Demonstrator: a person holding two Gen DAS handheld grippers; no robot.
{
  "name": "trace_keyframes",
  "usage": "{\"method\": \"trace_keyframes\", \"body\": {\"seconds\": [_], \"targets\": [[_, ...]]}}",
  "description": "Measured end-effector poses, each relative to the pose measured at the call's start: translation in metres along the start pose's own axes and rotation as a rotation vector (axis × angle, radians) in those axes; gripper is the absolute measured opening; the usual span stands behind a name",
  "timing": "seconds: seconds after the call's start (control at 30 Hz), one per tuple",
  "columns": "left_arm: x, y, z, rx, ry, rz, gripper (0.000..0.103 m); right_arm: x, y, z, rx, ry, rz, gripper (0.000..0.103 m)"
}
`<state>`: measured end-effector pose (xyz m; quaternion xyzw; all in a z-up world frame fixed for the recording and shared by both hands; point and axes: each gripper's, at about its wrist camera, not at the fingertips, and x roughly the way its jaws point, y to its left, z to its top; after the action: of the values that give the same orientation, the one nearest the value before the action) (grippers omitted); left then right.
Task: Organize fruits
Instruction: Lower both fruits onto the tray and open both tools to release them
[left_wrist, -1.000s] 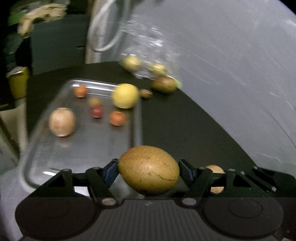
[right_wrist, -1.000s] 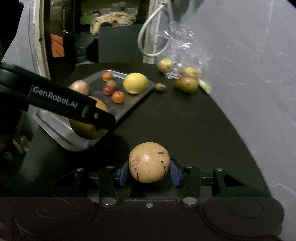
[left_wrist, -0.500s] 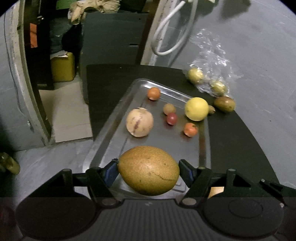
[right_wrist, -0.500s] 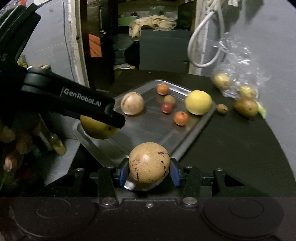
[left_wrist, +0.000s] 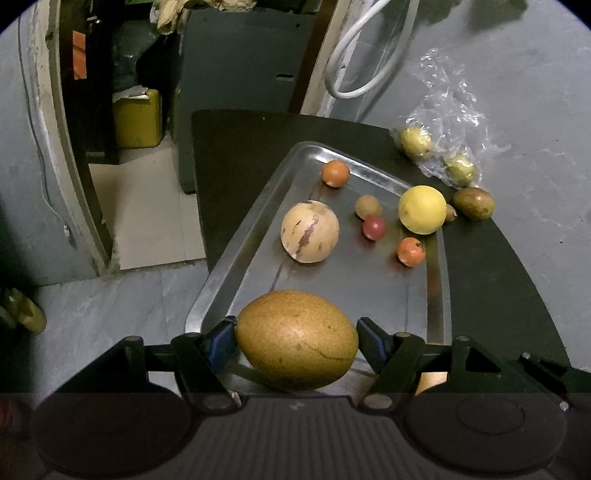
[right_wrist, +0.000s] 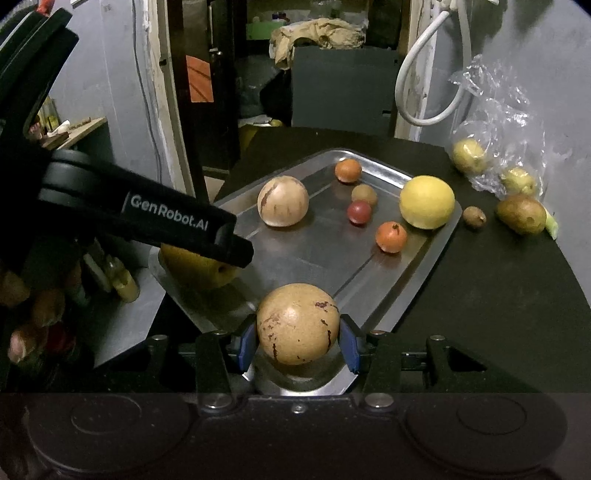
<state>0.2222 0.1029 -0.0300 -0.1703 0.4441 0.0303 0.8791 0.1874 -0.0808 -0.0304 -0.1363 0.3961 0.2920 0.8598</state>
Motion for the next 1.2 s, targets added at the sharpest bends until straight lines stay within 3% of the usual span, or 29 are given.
{"method": "trace_keyframes", "body": {"seconds": [0.63,0.83,1.2], "targets": [[0.001,-0.009,-0.006,0.020,0.022,0.033,0.076,-0.003,0.001,-0.009,-0.013,0.003,-0.029,0.051],[-0.006,-0.012,-0.013,0.050,0.031,0.055,0.085,-0.016,-0.004,-0.016,0.012,-0.018,-0.035,0.060],[-0.040,-0.014,-0.037,0.036,0.052,0.039,0.102,-0.046,-0.018,-0.032,0.108,-0.038,-0.047,0.092]]}}
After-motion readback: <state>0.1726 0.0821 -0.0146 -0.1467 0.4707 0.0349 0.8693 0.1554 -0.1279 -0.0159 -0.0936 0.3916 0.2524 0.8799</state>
